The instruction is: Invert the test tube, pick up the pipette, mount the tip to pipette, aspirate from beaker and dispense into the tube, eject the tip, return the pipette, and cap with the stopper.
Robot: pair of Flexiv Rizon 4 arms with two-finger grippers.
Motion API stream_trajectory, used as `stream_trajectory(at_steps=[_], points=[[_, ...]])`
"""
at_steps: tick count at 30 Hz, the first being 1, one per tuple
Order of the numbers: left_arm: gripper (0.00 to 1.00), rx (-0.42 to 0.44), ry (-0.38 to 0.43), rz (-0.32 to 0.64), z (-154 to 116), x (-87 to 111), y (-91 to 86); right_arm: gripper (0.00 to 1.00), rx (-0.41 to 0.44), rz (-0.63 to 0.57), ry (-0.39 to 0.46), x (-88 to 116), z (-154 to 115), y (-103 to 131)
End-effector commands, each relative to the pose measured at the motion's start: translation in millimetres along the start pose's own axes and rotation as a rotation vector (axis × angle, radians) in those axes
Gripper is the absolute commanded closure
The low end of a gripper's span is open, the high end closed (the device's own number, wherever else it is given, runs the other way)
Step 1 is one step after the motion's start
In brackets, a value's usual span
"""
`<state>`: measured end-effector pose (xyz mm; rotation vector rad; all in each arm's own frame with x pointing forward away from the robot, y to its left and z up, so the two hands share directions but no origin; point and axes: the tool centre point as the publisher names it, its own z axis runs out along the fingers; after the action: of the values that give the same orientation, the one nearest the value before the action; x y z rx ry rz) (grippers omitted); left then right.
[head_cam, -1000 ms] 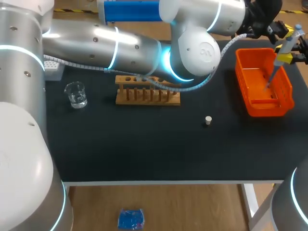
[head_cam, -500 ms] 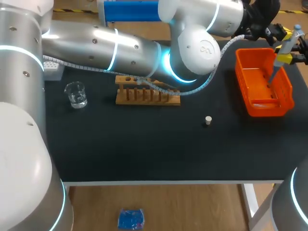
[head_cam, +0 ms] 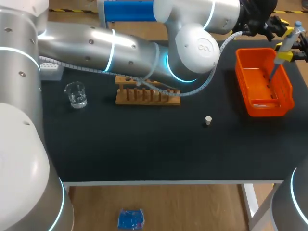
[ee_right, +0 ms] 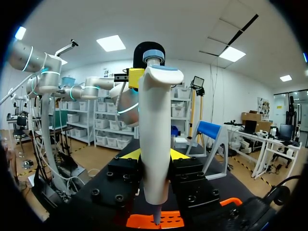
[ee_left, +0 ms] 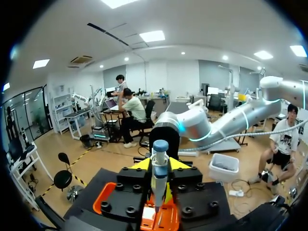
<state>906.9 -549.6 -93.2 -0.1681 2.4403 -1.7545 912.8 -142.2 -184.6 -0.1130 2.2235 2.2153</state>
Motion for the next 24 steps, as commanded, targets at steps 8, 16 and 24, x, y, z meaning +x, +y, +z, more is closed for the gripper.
stream_trajectory(at_steps=[8,16,24], points=[[0.00,-0.066,0.005,-0.014,-50.9,1.1,-3.5,1.00,0.003,0.000,0.002,-0.3,-0.3,1.0],[0.00,-0.066,-0.019,-0.093,-107.2,8.5,10.3,1.00,0.003,0.000,0.002,-0.3,-0.3,1.0],[0.00,-0.061,-0.019,-0.272,-138.1,17.1,34.3,1.00,0.003,0.000,0.002,-0.3,-0.3,1.0]])
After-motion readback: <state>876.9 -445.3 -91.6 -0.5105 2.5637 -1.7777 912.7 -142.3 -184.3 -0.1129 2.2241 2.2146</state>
